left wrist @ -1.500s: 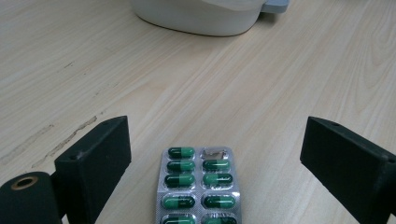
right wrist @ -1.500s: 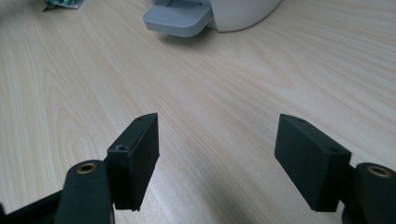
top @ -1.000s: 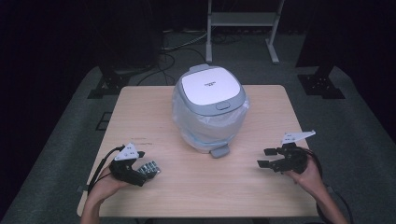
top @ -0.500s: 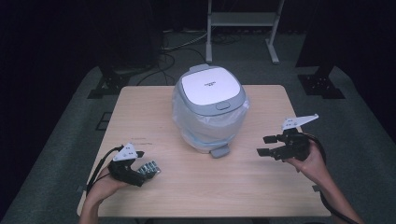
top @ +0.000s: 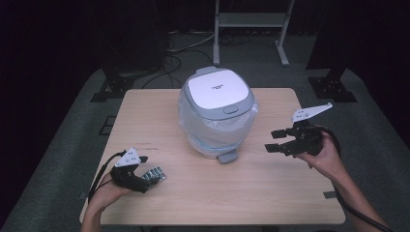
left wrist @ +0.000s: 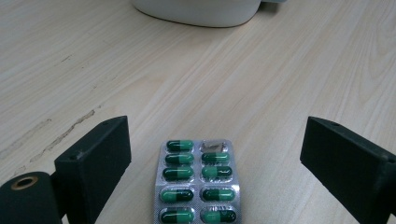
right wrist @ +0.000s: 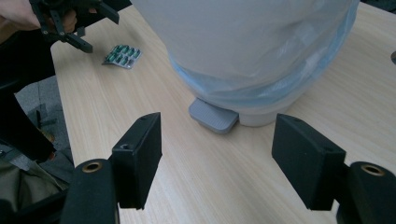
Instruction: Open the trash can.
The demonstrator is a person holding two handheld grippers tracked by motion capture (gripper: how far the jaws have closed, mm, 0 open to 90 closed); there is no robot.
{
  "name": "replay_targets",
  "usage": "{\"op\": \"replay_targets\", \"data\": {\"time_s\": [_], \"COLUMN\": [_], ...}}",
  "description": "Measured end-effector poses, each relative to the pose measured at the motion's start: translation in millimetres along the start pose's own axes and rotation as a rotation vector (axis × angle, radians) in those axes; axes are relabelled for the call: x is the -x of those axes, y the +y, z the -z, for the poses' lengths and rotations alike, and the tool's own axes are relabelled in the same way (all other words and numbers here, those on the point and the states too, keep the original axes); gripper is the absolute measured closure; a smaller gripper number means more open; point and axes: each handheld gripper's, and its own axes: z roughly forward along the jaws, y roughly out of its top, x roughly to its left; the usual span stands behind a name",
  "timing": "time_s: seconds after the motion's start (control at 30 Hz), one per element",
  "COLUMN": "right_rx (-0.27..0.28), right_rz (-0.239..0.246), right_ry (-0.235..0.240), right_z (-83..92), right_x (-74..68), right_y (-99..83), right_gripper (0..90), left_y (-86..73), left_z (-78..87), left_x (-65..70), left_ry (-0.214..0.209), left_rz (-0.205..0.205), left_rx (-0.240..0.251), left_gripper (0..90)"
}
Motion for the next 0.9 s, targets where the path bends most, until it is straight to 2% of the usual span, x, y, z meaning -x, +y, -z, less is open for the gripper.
{"op": "replay_targets", "data": {"time_s": [0.67, 0.83, 0.9], "right_rx": [0.007, 0.004, 0.005], "right_rz": [0.048, 0.059, 0.066], "right_ry": [0.034, 0.036, 0.036], "right_z": [11.7, 14.8, 16.2], "right_x": [-10.2, -12.4, -13.9], "right_y": [50.4, 62.3, 69.0], "right_gripper": [36.7, 39.7, 43.6], "left_y": [-0.3, -0.5, -0.7], "left_z": [5.1, 6.0, 6.3], "left_x": [-1.9, -1.8, -1.9], "left_ry": [0.008, 0.008, 0.008], "left_rz": [0.004, 0.005, 0.006], "left_rx": [0.017, 0.021, 0.020], "left_gripper": [7.7, 7.7, 7.7]}}
